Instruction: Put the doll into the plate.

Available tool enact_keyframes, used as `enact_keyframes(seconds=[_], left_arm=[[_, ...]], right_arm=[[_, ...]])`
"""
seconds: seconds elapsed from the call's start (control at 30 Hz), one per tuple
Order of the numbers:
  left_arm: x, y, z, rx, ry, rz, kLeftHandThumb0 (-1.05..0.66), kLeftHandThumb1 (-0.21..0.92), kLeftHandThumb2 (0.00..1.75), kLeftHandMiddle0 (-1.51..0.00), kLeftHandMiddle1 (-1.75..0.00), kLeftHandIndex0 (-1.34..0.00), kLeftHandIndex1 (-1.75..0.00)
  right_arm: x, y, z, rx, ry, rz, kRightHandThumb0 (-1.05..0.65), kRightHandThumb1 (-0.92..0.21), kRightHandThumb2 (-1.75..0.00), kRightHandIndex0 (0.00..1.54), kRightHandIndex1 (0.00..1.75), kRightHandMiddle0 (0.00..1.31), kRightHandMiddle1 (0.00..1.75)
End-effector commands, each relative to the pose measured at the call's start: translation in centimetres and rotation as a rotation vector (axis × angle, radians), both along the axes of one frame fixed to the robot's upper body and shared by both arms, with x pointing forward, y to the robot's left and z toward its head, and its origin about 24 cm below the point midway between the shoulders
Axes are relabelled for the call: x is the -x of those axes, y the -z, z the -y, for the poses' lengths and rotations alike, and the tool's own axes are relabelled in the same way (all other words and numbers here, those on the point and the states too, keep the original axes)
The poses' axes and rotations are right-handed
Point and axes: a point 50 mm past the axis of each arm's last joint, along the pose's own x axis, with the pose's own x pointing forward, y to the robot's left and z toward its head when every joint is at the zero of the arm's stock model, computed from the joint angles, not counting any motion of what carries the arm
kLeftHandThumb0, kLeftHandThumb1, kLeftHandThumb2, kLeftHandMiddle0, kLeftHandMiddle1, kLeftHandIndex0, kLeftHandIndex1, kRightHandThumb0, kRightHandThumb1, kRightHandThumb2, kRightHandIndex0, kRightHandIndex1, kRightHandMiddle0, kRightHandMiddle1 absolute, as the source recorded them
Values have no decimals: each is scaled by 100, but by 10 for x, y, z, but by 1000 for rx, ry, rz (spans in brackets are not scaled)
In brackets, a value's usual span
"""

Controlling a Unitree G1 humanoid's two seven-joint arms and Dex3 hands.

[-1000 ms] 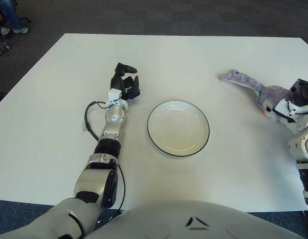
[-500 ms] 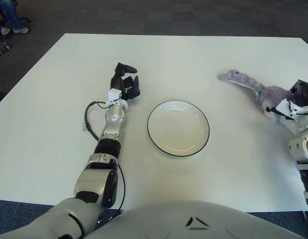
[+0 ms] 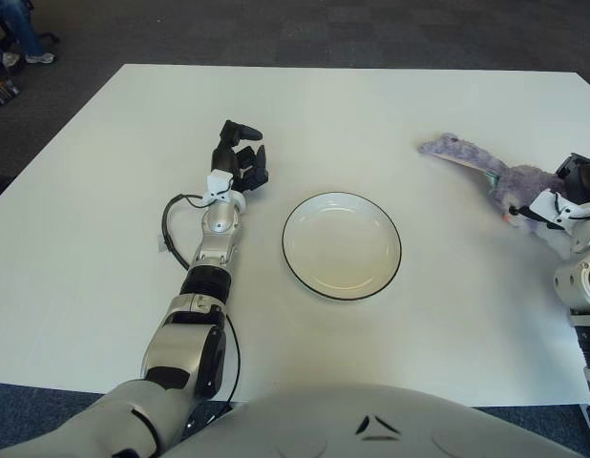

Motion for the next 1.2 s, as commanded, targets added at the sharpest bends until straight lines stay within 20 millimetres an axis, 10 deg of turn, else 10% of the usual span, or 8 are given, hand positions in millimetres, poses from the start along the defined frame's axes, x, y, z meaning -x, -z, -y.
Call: enact_keyframes(seconds=[0.0, 0.23, 0.63, 1.17], left_arm=[[12, 25, -2, 2, -3, -89, -38, 68, 86, -92, -175, -34, -175], [13, 25, -2, 0, 4, -86, -38, 68, 85, -92, -175, -34, -175], [12, 25, -2, -2, 10, -88, -38, 68, 86, -92, -175, -34, -175], [12, 27, -3, -7, 26, -79, -38, 69, 84, -90, -175, -33, -175]], right_arm=[[3, 11, -1, -47, -17, -46, 35, -88, -42, 37, 156, 93, 175], [-5, 11, 4, -61, -45, -51, 36, -84, -48, 40, 156, 93, 175], [-13, 12, 6, -184, -145, 42, 49, -27, -136, 65, 174, 95, 175], [-18, 5, 2, -515, -342, 337, 54, -13, -154, 76, 175, 98, 175]])
